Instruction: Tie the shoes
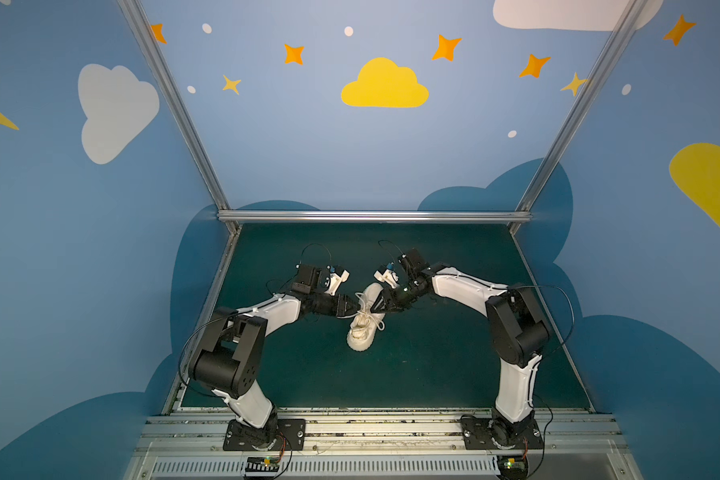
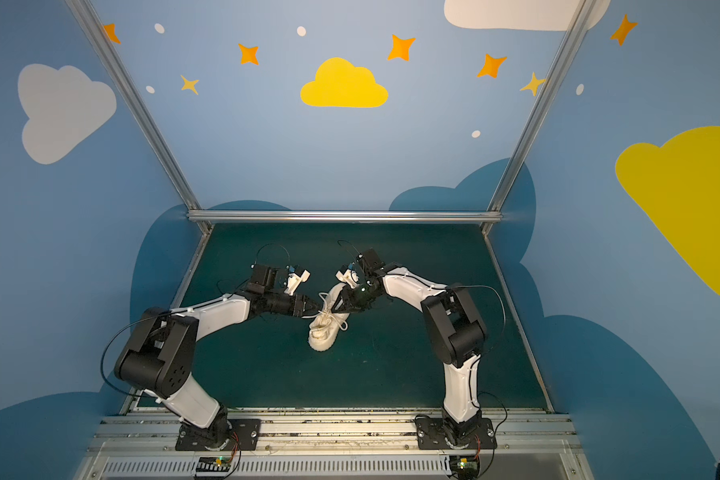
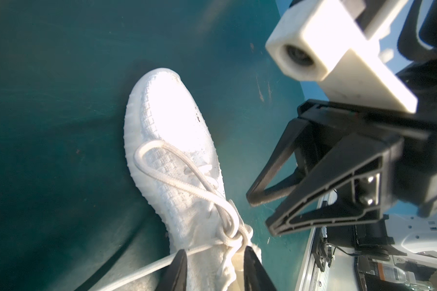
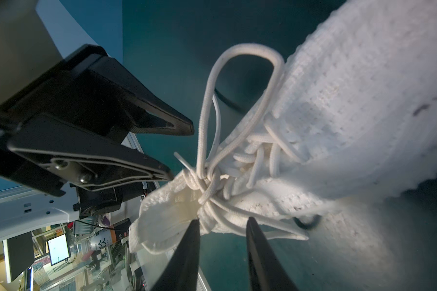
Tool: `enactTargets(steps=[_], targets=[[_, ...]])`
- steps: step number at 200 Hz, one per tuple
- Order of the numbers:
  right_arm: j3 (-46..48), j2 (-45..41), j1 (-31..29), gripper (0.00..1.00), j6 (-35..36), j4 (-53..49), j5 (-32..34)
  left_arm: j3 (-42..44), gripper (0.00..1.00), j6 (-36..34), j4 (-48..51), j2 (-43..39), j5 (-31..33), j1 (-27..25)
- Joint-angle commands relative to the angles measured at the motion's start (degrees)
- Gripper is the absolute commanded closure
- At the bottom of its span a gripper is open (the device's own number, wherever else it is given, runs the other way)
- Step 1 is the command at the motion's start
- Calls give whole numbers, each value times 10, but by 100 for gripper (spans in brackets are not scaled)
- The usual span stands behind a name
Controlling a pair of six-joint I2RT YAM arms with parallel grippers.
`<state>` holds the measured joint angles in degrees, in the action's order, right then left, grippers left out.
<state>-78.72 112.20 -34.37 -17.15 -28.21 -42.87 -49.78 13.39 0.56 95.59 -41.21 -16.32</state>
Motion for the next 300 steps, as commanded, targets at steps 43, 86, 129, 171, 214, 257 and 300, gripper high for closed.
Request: enactTargets(steps=[43, 86, 129, 171, 214, 257, 300], targets=[[-43, 23, -11, 66, 1, -19, 3, 4, 84, 7, -11, 9, -16, -6], [-53, 34, -23, 65, -3, -20, 22, 5, 97, 6, -2, -2, -11, -6], [-56, 41, -33, 66, -6, -19, 43, 6, 97, 6, 5, -18, 0, -4], [-55, 43, -36, 70, -5, -27, 66, 8, 97, -8, 35, -45, 8, 11], [-55, 43, -37, 70, -5, -28, 74, 9, 97, -36, 83, -77, 13, 38], [-55, 40, -37, 70, -6, -28, 70, 21, 97, -62, 123, -106, 10, 86], [-57, 40, -37, 70, -5, -30, 67, 24, 97, -71, 139, -108, 26, 107]])
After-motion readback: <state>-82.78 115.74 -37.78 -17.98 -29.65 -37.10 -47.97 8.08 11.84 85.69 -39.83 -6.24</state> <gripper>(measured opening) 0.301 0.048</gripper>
